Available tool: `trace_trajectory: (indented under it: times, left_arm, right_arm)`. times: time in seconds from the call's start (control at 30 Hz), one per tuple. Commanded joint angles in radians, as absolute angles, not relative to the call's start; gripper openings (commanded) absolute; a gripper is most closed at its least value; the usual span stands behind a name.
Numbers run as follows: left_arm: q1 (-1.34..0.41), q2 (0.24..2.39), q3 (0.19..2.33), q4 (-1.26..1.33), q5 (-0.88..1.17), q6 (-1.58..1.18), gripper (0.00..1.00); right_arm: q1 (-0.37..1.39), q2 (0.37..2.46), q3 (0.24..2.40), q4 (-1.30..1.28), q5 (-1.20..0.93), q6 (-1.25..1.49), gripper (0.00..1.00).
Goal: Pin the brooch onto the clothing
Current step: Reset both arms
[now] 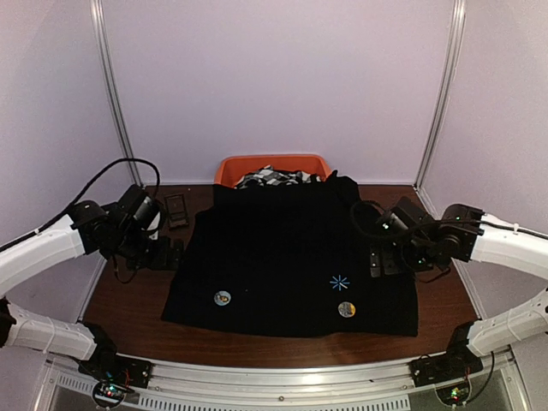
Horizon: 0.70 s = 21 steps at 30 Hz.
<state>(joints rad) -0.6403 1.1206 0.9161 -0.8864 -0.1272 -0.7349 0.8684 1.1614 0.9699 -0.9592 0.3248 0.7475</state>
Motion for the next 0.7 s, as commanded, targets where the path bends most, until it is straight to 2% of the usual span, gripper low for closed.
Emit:
trace_trajectory:
  times: [0.0,0.17,0.3,0.4,0.67]
  left_arm:
    - [-0.633,1.073,1.037,-0.864,-0.392,-0.597,0.98]
    - [-0.632,1.016,1.047,-0.735,-0.579,-0.485,0.98]
    - [-0.632,0.988,1.032,-0.676,-0.741,-0.398,0.98]
    - [-0.631,0.961,0.990,-0.603,-0.748,-0.306,0.98]
    - [-0.602,0.840,0.837,-0.422,-0.712,-0.256,0.98]
  right_arm:
    - [0.844,1.081,1.067,-0.966,0.507,0.655,1.00]
    - [0.816,0.937,1.093,-0.871,0.653,0.610,1.00]
    - [0.814,0.713,0.973,-0.670,0.757,0.475,1.00]
    - [0.814,0.587,0.902,-0.575,0.805,0.347,1.00]
    - [0.813,0.476,0.809,-0.540,0.912,0.225,1.00]
